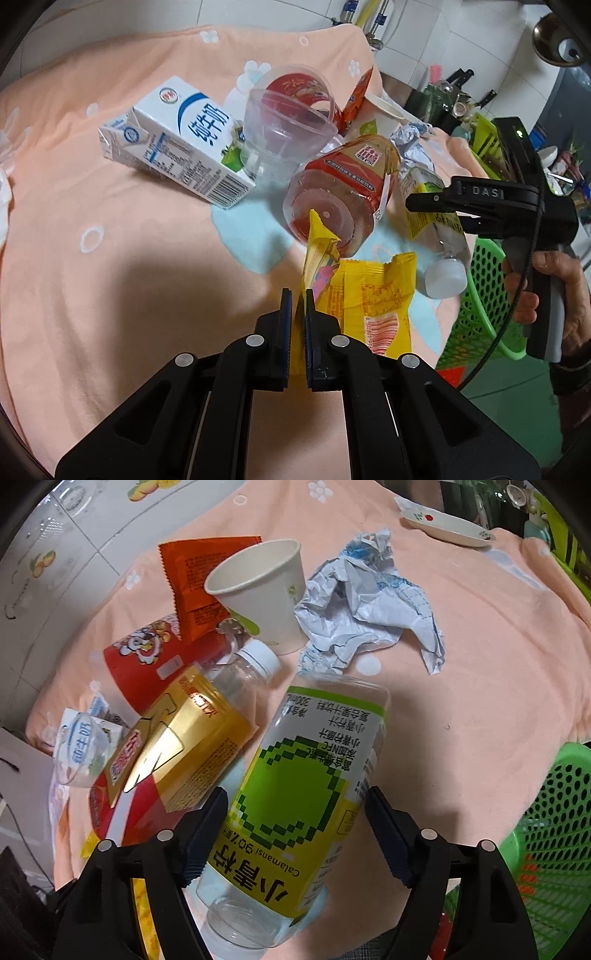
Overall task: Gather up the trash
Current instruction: 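Carry the wrapper and bottle over the green basket with both tools, then open both tools to drop the wrapper and bottle into the basket, then grasp the gold drink bottle with the left tool while the right tool grasps crumpled foil, then carry the gold bottle and foil over the green basket with both tools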
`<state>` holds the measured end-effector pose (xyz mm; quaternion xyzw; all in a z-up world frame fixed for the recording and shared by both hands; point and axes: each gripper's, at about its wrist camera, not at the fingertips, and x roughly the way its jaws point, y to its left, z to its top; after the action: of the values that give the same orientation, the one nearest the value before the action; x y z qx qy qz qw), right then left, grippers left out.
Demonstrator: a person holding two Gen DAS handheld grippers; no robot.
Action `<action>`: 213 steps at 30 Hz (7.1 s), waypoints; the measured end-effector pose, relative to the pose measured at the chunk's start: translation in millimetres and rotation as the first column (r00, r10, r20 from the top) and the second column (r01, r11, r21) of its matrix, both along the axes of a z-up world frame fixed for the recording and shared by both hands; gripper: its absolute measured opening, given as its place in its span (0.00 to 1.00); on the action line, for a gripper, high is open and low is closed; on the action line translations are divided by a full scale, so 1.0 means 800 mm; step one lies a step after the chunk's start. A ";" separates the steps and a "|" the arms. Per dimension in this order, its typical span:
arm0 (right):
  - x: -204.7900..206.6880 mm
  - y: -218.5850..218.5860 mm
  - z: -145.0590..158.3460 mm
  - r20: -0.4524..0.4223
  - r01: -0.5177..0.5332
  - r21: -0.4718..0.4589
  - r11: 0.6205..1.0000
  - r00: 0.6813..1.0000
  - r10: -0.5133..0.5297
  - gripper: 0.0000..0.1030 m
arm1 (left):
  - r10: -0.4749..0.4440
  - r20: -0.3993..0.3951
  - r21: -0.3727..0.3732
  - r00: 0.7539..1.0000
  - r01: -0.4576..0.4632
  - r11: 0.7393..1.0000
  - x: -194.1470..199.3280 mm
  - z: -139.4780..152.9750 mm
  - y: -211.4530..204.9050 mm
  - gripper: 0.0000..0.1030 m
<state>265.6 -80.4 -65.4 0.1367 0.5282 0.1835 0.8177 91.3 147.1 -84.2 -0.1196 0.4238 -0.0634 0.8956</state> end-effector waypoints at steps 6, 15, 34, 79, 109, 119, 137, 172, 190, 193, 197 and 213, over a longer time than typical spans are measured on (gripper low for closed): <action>-0.020 -0.009 0.007 0.067 -0.014 0.012 1.000 0.998 0.013 0.67 | 0.009 0.006 -0.057 1.000 -0.008 0.998 -0.004 -0.004 -0.002 0.05; -0.045 -0.040 0.025 0.120 -0.007 0.090 0.996 0.993 -0.004 0.65 | -0.031 0.054 -0.024 0.998 0.032 0.999 -0.012 0.021 -0.025 0.00; -0.141 -0.189 0.062 0.332 0.187 0.002 0.982 0.926 -0.177 0.57 | -0.201 0.139 0.002 0.970 0.203 0.979 0.009 0.080 -0.137 0.00; -0.241 -0.346 -0.005 0.283 0.387 -0.110 0.916 0.895 -0.344 0.72 | -0.493 -0.056 0.059 0.868 0.496 0.866 0.070 -0.002 -0.392 0.02; -0.194 -0.264 0.034 0.325 0.228 -0.082 0.970 0.926 -0.190 0.78 | -0.300 0.055 0.251 0.952 0.277 0.927 0.074 0.054 -0.259 0.41; -0.155 -0.212 0.057 0.353 0.131 -0.103 0.986 0.931 -0.087 0.80 | -0.221 0.071 0.337 0.973 0.185 0.923 0.117 0.082 -0.163 0.57; -0.061 -0.139 0.062 0.360 -0.012 -0.149 0.989 0.931 0.066 0.80 | -0.314 -0.017 0.326 0.949 0.302 0.896 0.168 0.053 -0.125 0.68; 0.132 -0.064 -0.003 0.326 -0.172 -0.146 0.974 0.921 0.211 0.65 | -0.340 -0.117 0.317 0.933 0.359 0.878 0.196 0.023 -0.131 0.68; 0.082 -0.087 0.017 0.353 -0.166 -0.093 0.982 0.917 0.188 0.23 | -0.324 -0.082 0.323 0.942 0.333 0.886 0.183 0.017 -0.143 0.65; 0.065 -0.097 0.024 0.363 -0.159 -0.073 0.985 0.915 0.175 0.23 | -0.329 -0.071 0.323 0.942 0.334 0.886 0.174 0.019 -0.149 0.65; 0.036 -0.108 0.032 0.384 -0.143 -0.063 0.988 0.910 0.156 0.23 | -0.340 -0.042 0.329 0.940 0.334 0.883 0.158 0.028 -0.159 0.65; -0.074 -0.203 0.055 0.405 0.024 -0.023 0.999 0.914 -0.013 0.23 | -0.400 0.062 0.280 0.914 0.369 0.886 0.109 0.070 -0.206 0.64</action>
<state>206.2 -243.1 -21.1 0.0897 0.3487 0.1927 0.9128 178.7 -18.0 -28.5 0.0904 0.3902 -0.1900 0.8963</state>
